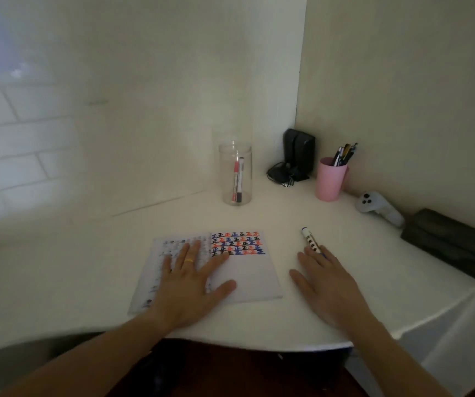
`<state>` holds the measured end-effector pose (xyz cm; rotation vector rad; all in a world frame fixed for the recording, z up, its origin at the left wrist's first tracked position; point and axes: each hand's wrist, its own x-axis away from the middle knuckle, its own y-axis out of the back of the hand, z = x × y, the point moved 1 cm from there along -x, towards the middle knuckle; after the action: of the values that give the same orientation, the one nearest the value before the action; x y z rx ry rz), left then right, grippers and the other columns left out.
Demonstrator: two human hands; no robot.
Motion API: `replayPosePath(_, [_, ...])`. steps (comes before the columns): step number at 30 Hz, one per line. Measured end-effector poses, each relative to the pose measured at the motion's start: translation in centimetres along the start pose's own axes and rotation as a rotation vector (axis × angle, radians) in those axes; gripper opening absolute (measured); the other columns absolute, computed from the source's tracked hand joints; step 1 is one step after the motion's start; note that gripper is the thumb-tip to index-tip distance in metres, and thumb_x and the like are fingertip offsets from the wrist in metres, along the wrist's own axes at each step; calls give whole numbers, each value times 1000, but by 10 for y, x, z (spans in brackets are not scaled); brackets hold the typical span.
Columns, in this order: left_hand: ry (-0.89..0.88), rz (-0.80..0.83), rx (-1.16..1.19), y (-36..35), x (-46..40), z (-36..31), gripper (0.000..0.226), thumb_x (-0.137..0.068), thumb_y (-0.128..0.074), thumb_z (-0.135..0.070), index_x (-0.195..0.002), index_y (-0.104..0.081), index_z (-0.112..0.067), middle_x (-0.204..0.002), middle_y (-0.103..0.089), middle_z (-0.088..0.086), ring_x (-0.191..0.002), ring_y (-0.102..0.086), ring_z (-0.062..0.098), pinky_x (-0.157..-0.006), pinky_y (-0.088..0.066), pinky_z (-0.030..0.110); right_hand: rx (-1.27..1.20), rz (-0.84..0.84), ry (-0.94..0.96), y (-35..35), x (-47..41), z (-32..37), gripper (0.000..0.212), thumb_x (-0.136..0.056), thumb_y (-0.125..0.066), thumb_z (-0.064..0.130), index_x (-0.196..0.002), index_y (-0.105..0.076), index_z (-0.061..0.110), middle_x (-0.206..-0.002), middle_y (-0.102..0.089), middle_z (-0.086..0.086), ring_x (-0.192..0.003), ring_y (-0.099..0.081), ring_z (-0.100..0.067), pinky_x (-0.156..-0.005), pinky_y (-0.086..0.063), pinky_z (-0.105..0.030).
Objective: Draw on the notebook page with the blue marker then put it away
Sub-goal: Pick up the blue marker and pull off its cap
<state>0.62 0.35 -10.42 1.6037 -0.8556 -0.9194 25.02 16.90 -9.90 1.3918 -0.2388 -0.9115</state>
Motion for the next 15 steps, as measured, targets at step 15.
replayPosePath(15, [55, 216, -30, 22, 50, -8, 83, -76, -15, -90, -152, -11, -57, -173, 3, 5, -158, 2, 32, -123, -2, 61, 289, 23, 13, 37, 33, 45, 32, -93, -50, 1, -123, -56, 9, -126, -51, -15, -91, -59, -32, -70, -50, -37])
